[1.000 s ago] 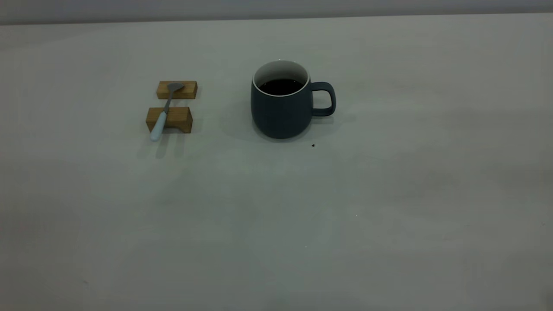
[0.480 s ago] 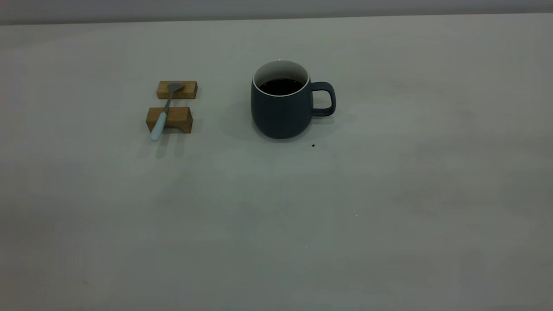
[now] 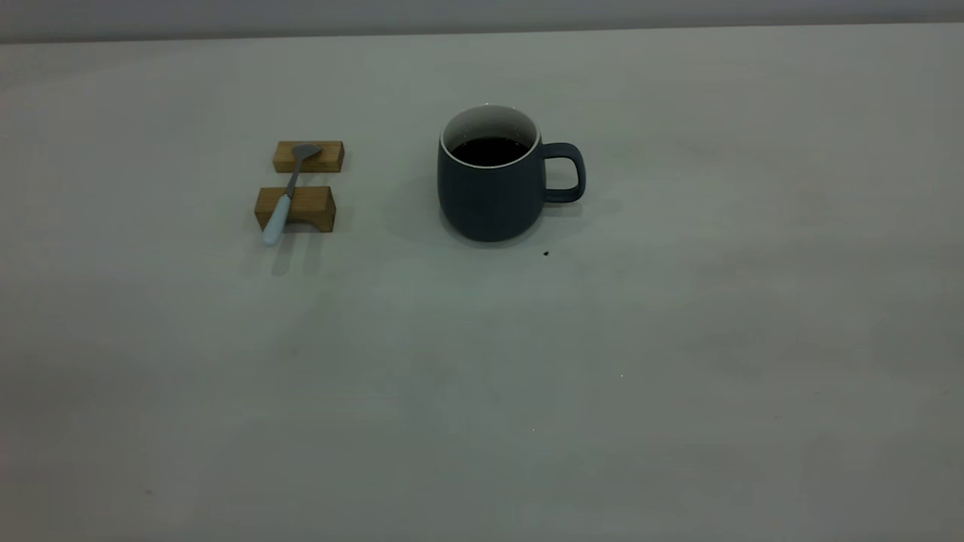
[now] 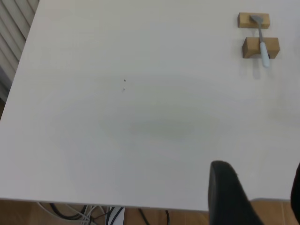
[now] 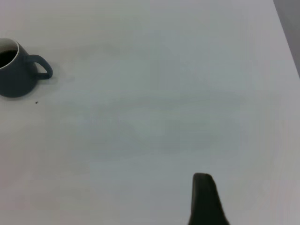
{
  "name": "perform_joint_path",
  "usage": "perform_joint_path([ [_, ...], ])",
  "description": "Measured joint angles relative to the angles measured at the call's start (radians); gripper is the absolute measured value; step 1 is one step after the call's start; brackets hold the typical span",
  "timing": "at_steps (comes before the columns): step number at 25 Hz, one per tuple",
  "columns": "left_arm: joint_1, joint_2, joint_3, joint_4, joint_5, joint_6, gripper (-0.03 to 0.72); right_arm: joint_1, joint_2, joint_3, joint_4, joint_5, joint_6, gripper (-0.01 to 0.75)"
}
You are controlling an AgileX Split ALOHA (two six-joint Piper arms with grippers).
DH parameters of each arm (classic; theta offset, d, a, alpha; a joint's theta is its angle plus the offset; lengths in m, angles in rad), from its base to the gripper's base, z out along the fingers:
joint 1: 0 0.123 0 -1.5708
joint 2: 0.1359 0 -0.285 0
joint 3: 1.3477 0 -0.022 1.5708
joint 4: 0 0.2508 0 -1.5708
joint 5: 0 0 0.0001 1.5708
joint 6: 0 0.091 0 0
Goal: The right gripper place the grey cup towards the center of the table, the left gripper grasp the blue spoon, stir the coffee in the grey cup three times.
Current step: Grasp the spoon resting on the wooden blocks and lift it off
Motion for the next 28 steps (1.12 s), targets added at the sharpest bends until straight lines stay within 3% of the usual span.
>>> perform_joint_path([
  [16, 0.0, 0.045, -0.005, 0.0, -0.009, 0.0, 0.419, 0.0, 0.0, 0.0, 0.0, 0.0, 0.0, 0.527],
  [23, 0.0, 0.435, -0.088, -0.021, -0.191, 0.0, 0.569, 0.0, 0.0, 0.0, 0.0, 0.0, 0.0, 0.527],
  [28, 0.0, 0.807, -0.166, -0.038, -0.294, 0.0, 0.586, 0.0, 0.0, 0.0, 0.0, 0.0, 0.0, 0.527],
])
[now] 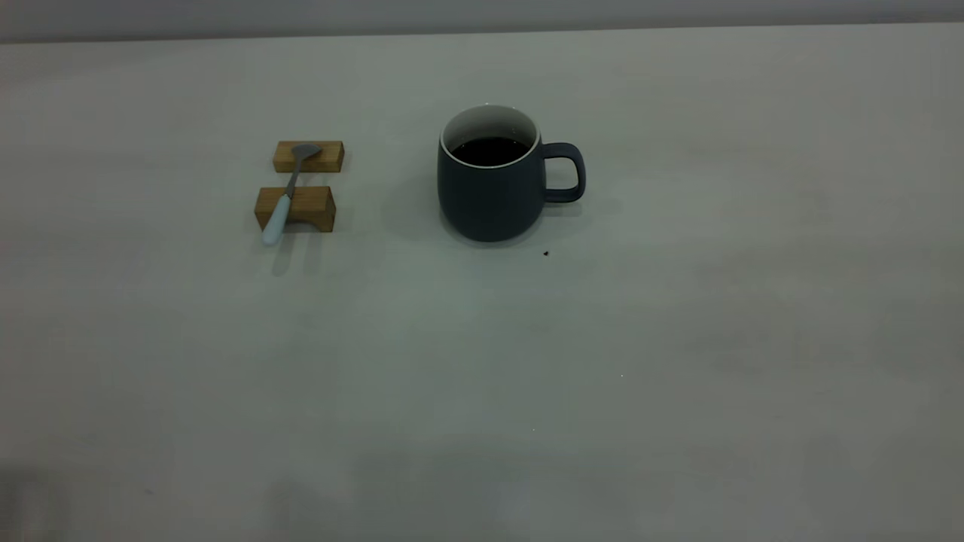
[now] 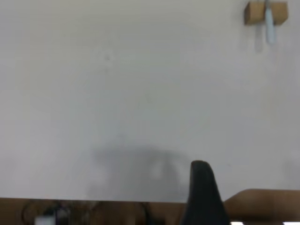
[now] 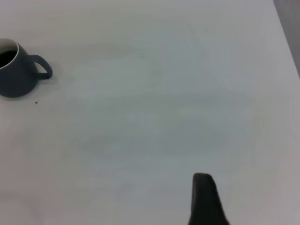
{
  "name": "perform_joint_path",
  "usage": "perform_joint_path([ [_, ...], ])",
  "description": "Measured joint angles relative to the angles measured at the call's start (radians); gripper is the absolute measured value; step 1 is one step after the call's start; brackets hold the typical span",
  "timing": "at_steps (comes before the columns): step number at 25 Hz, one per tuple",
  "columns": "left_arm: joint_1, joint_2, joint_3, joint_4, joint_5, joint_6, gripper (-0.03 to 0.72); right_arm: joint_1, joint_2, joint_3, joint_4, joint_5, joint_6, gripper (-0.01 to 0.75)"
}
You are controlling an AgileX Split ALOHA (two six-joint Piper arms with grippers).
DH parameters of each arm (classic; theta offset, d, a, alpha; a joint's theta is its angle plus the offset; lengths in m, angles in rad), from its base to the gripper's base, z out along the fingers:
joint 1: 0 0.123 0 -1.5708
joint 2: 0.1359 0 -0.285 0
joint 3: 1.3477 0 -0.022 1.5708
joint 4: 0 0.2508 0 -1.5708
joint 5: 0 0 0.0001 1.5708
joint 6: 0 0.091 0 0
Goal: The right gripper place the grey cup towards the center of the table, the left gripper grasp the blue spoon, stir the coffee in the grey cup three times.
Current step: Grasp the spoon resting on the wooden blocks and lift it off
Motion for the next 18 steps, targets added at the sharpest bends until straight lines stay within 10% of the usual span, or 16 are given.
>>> perform_joint_path([
  [18, -0.126, 1.141, -0.457, -0.149, -0.224, -0.035, 0.586, 0.0, -0.001, 0.0, 0.0, 0.0, 0.0, 0.527],
])
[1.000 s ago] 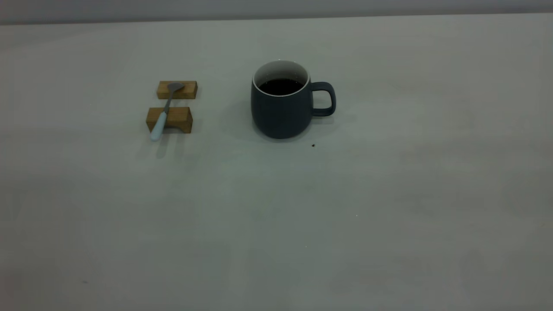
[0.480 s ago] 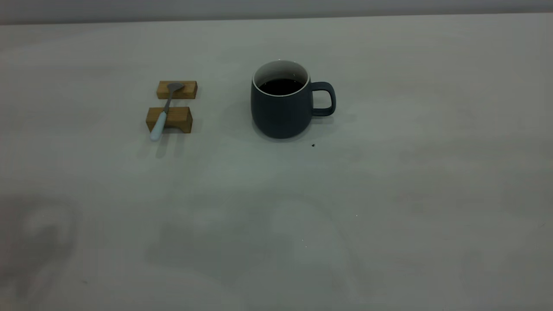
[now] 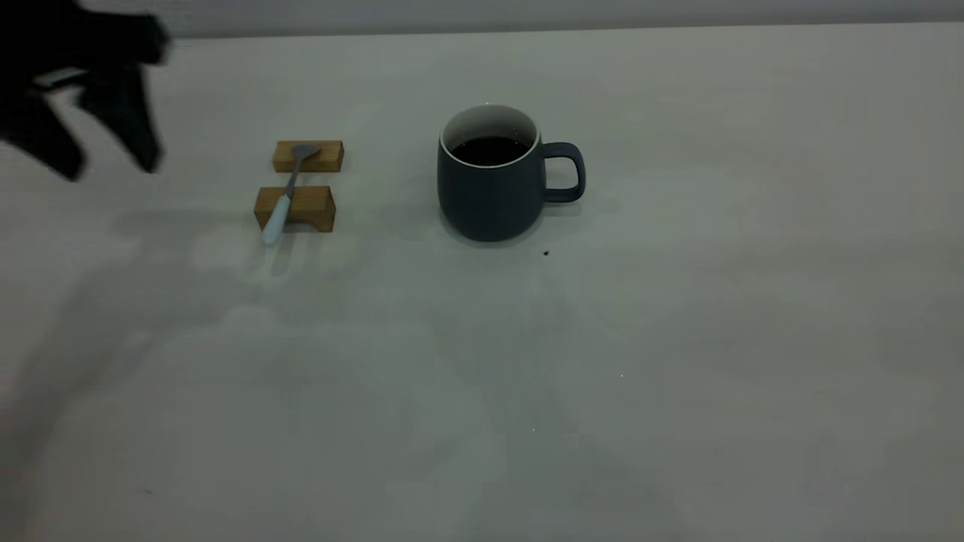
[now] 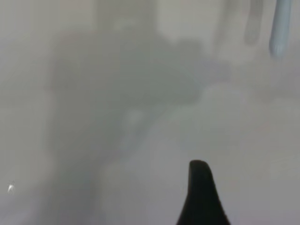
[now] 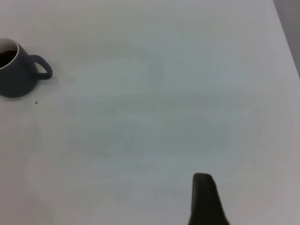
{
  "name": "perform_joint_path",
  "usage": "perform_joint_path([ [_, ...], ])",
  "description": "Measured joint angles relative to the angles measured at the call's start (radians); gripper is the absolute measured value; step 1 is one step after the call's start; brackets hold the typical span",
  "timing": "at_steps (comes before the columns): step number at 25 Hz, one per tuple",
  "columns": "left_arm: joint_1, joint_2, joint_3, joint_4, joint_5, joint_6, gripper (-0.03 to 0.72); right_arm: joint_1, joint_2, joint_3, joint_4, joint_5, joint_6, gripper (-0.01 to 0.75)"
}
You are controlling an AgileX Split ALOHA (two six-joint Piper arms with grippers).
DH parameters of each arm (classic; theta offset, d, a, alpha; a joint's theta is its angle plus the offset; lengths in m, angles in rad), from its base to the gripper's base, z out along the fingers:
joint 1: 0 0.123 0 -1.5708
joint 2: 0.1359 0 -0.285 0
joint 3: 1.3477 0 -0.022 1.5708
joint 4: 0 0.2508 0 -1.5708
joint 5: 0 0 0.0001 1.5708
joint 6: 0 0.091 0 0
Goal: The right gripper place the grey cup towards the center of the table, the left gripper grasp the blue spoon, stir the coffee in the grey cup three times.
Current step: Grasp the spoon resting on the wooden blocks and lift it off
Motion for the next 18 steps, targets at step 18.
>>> perform_joint_path([
  [18, -0.117, 0.331, -0.267, 0.026, -0.081, -0.136, 0.586, 0.0, 0.0, 0.0, 0.0, 0.0, 0.0, 0.527],
])
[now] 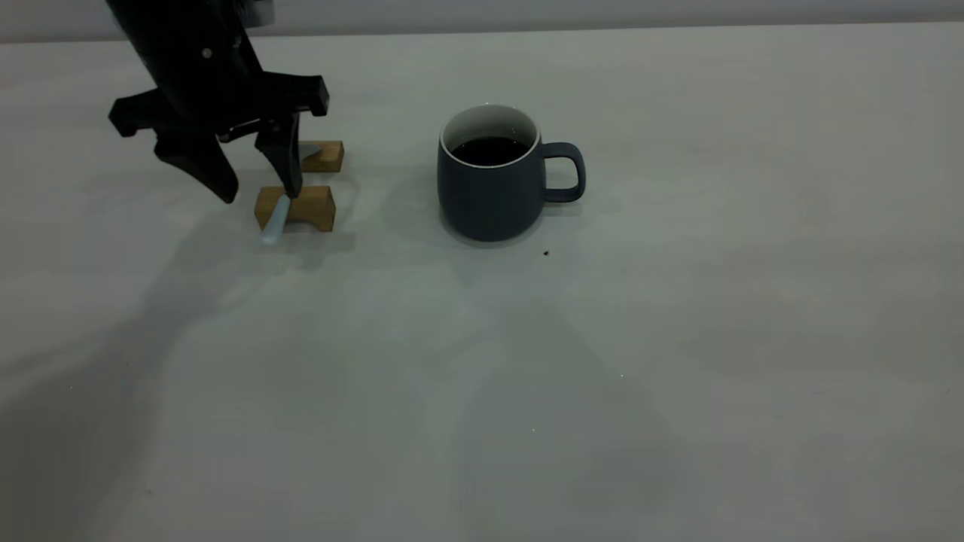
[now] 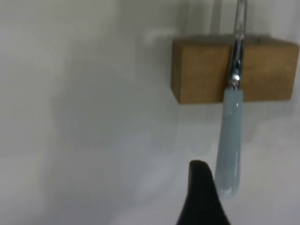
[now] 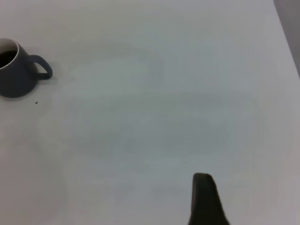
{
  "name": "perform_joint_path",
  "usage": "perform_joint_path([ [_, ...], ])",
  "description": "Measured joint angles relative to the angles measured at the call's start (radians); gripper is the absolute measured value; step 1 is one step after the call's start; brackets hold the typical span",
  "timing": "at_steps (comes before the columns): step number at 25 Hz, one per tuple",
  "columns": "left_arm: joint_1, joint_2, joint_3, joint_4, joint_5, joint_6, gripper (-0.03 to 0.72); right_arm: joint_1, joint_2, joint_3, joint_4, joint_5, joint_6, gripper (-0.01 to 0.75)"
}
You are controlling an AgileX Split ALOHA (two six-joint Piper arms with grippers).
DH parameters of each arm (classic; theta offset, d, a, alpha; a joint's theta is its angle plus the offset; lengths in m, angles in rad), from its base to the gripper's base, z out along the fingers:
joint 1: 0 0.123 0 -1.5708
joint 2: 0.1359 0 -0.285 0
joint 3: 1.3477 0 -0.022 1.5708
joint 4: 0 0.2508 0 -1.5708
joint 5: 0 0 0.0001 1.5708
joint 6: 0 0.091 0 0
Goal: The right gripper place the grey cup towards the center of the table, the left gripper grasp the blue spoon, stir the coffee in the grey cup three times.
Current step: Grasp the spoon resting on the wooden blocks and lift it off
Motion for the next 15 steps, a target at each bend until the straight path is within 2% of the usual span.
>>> perform_joint_path([
  [15, 0.0, 0.136, -0.012, 0.01, -0.071, -0.032, 0.577, 0.0, 0.0, 0.0, 0.0, 0.0, 0.0, 0.527],
])
